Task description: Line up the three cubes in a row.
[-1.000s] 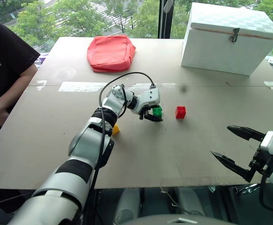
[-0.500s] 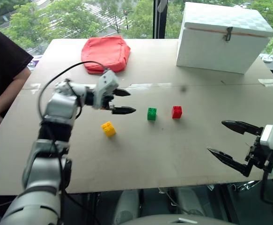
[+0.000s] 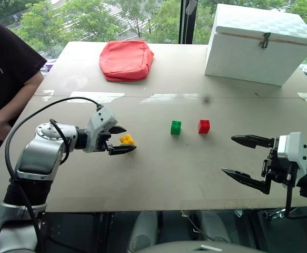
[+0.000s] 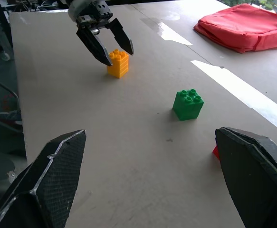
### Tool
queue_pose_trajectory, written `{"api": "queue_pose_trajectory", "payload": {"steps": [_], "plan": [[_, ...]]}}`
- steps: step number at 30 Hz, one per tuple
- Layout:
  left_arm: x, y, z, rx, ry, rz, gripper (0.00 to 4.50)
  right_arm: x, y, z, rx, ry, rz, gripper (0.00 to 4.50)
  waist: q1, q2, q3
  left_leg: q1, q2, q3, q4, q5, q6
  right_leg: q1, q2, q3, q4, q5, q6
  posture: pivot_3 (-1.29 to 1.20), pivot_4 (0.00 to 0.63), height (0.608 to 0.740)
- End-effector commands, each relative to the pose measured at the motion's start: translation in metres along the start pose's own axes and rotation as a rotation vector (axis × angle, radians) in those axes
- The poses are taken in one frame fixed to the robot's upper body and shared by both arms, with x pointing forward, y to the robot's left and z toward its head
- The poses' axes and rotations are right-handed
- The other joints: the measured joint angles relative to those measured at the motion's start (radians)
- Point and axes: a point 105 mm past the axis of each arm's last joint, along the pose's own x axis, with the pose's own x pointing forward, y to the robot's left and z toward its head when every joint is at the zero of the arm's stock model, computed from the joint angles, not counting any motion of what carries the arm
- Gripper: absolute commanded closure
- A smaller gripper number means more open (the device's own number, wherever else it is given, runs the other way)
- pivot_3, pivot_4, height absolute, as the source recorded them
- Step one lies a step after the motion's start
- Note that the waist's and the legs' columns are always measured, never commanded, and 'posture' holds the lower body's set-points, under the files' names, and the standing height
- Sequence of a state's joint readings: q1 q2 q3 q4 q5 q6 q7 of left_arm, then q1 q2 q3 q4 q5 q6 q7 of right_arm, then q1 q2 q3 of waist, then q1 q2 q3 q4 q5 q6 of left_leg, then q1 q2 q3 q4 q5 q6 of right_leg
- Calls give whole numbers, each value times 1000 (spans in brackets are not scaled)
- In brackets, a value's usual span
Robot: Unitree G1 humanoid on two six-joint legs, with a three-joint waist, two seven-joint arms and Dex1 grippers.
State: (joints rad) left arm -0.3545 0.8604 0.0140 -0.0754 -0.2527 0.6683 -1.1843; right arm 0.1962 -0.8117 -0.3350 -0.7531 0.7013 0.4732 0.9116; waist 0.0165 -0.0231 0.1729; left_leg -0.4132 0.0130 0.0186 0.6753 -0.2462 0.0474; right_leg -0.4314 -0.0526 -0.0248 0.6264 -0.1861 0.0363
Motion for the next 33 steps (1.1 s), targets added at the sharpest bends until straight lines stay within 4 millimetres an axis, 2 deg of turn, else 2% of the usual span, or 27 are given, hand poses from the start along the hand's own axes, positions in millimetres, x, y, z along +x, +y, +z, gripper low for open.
{"api": "queue_pose_trajectory", "payload": {"steps": [1,7,12,14,17,22,25,33], "plan": [[-1,3,3,40,2,4,72,-3,2,7,-43,-11,-6,0,0,0,0,0,0,0,0,0,0,0,0,0,0,0,0,0,150,740],[5,10,-3,59,16,11,72,-2,2,7,-45,-11,-15,0,0,0,0,1,0,0,0,0,0,0,0,0,0,0,0,0,150,740],[5,14,-4,85,13,-5,2450,-3,2,7,-50,-8,-30,0,0,0,0,0,0,0,0,0,0,0,0,0,0,0,0,0,150,740],[4,16,-5,110,18,-25,3232,-3,1,7,-50,-7,-34,0,0,0,0,0,0,0,0,0,0,0,0,0,0,0,0,0,150,740],[5,25,5,177,-18,-75,3199,-3,1,7,-50,-8,-38,0,4,0,0,0,0,0,0,0,0,0,0,0,0,0,0,0,150,740],[26,42,28,318,-33,-187,3199,-3,-1,8,-53,-9,-38,0,16,-1,0,-1,-2,2,4,0,0,2,0,-3,1,0,0,0,150,740],[42,45,35,397,0,-244,3199,-4,-1,9,-55,-7,-42,0,21,-1,-1,-2,-3,3,4,0,1,2,0,-2,0,0,0,0,150,740],[65,44,52,484,9,-290,3199,-7,2,11,-57,7,-67,0,20,-1,0,-3,-3,4,5,-2,4,2,0,-2,0,4,1,0,150,740]]}}
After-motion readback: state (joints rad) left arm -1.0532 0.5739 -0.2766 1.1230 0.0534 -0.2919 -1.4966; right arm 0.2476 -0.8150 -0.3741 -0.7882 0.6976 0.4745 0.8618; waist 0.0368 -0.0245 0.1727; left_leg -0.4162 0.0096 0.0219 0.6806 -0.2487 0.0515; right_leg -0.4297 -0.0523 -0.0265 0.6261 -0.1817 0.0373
